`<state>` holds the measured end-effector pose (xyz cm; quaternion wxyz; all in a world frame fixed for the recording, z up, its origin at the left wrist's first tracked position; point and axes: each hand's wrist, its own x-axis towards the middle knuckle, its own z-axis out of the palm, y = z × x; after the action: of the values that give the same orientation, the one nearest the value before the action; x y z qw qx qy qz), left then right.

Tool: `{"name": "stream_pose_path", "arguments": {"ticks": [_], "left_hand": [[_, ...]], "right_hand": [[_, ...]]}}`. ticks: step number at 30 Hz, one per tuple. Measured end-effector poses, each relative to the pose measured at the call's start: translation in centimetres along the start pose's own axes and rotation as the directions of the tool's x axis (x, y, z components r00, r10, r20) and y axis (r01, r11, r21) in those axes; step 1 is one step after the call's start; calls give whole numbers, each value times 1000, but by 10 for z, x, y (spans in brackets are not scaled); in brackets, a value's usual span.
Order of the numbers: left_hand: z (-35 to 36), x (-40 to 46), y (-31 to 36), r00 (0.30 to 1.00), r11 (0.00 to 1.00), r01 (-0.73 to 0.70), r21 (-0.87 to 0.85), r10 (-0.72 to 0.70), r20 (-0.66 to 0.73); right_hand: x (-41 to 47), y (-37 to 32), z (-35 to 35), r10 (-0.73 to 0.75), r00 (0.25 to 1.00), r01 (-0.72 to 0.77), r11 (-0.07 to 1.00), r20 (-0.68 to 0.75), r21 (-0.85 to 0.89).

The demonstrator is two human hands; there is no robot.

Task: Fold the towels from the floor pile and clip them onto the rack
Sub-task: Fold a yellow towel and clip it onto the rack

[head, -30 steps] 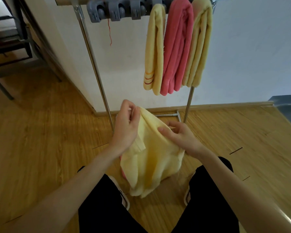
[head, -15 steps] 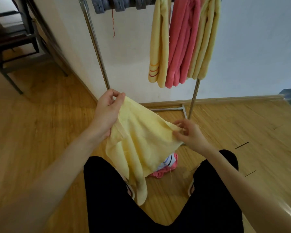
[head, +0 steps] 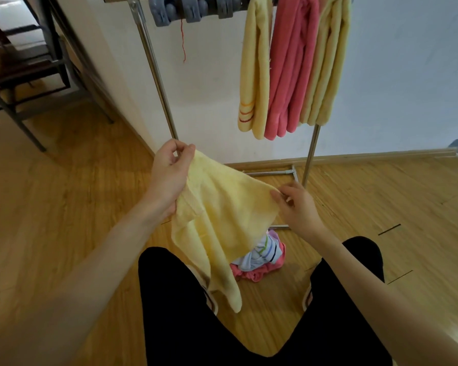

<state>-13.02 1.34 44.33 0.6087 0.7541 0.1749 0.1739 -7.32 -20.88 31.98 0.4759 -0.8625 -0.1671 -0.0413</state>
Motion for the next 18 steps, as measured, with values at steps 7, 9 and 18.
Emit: {"name": "stream_pose_path", "arguments": {"ticks": [7, 9, 18], "left_hand": [[10, 1, -3, 998, 998, -53, 38, 53, -15], [15, 1, -7, 996, 996, -80, 49, 82, -33], [33, 0, -25, 973, 958, -178, 226, 205, -101]], "right_hand": [[-6, -37, 9, -107, 989, 73, 955, 103, 288], [-5, -47, 15, -100, 978, 28, 930, 180, 366], [-11, -68, 28, -152, 927, -32, 880, 344, 474]]}}
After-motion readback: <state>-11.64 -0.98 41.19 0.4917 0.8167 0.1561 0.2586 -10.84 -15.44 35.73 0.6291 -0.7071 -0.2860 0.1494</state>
